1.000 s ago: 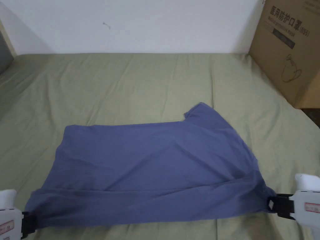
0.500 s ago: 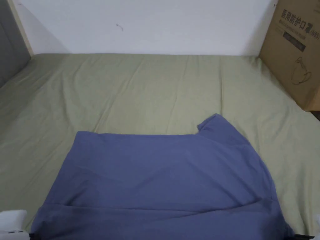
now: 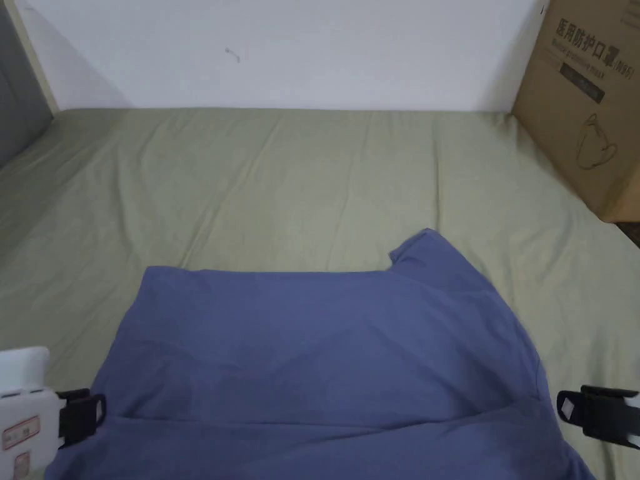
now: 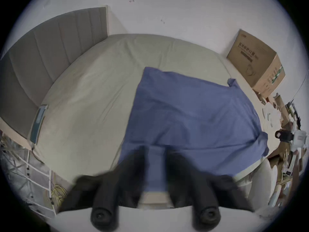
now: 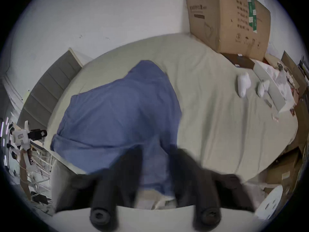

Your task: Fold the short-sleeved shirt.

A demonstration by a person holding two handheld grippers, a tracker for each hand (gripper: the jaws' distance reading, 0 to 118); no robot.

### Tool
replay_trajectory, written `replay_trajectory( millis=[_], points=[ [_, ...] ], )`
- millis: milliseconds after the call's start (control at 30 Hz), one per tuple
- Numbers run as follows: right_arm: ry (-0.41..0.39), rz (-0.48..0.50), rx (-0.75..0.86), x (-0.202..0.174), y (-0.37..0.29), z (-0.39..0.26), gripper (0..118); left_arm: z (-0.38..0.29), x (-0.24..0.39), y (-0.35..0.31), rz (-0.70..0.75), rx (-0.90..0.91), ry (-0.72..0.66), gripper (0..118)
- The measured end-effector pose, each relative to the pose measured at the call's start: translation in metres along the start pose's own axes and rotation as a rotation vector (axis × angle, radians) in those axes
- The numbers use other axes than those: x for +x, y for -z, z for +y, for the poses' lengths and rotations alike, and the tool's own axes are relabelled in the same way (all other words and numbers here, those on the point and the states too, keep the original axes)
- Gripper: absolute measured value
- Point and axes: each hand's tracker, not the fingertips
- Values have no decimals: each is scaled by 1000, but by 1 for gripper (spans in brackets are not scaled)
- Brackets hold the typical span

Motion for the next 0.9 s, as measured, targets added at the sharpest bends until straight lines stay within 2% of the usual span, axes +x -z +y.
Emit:
replay_trajectory(
  millis=[33, 67, 100, 167, 200, 300, 367, 400, 467, 500, 633, 767, 800, 833, 867, 900],
  points=[
    [-23, -37, -4, -5, 10, 2, 5, 1, 5, 10, 20, -10, 12, 0],
    [-29, -67, -19, -9, 20, 3, 0, 4, 8, 19, 76, -20, 42, 0],
    [-30, -55, -42, -10, 30, 4, 0, 5, 9, 27, 99, -45, 60, 0],
    [32, -11, -73, -9, 47, 9, 0, 10, 10, 40, 89, -70, 33, 0],
    [38, -7, -69, -10, 54, 14, 0, 10, 12, 45, 71, -81, 13, 0],
    [-7, -56, -54, -13, 76, 45, 0, 31, 20, 54, 63, -70, 31, 0],
    [0, -38, -20, -11, 91, 79, 1, 51, 23, 62, 69, -54, 53, 0],
    [2, -36, -15, -12, 99, 98, 20, 61, 23, 65, 62, -45, 48, 0],
    [-6, -40, -2, -10, 123, 134, 90, 77, 27, 74, 62, -35, 43, 0],
    [-16, -41, -20, -7, 141, 152, 94, 83, 29, 78, 58, -30, 45, 0],
    [-17, -106, -94, 6, 202, 193, 94, 93, 34, 96, 66, -40, 64, 0],
    [0, -119, -179, 19, 250, 195, 93, 91, 30, 113, 63, -77, 62, 0],
    [0, -133, -199, 21, 257, 192, 91, 90, 28, 115, 66, -86, 58, 0],
    [-5, -132, -205, 24, 264, 190, 83, 89, 25, 118, 64, -96, 50, 0],
    [5, -163, -211, 24, 265, 187, 71, 87, 24, 121, 67, -104, 45, 0],
    [4, -153, -193, 24, 262, 186, 69, 86, 22, 122, 72, -108, 41, 0]
  ],
)
